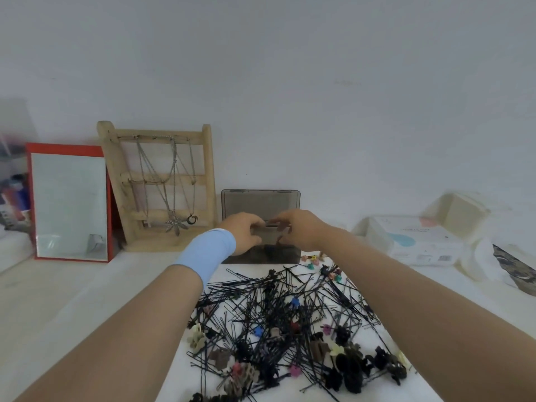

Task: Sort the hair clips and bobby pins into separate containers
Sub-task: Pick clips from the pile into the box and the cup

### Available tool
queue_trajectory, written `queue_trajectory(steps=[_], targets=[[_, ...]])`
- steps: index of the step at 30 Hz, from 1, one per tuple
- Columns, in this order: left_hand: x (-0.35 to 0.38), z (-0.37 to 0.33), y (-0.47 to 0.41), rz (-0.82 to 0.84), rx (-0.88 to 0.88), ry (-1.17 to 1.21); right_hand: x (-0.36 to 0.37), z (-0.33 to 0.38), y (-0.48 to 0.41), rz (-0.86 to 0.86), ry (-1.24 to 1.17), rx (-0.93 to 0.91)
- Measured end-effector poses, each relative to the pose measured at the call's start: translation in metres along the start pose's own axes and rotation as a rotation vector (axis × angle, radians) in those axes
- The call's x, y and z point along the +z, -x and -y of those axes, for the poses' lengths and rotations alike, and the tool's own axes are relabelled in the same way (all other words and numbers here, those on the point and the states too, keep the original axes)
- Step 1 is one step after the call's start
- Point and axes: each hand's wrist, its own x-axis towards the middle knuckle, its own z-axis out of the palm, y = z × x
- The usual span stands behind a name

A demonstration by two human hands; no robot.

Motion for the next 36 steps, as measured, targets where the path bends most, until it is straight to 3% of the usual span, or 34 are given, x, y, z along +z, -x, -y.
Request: queue_trajectory(steps=[7,9,13,15,21,28,36], targets=[[0.008,-0.027,0.01,-0.202,0.181,0.125,-0.018,-0.023,0.028,-0.2,-0.053,0.031],[0.015,-0.044,0.015,-0.159,0.221,0.125,-0.023,-0.028,0.043,-0.177,-0.028,0.063],[0.034,-0.074,0.023,-0.009,0.243,0.07,-0.024,-0.042,0.068,0.118,0.164,0.176],[0.045,-0.088,0.025,0.061,0.254,-0.01,-0.023,-0.048,0.079,0.168,0.172,0.199],[0.075,-0.115,0.019,0.233,0.271,-0.206,-0.013,-0.068,0.1,0.167,0.163,0.197],[0.071,-0.109,0.014,0.227,0.234,-0.215,-0.015,-0.08,0.095,-0.028,0.036,0.204],[0.064,-0.078,0.017,0.222,0.152,-0.186,0.006,-0.068,0.069,0.036,0.324,0.098]])
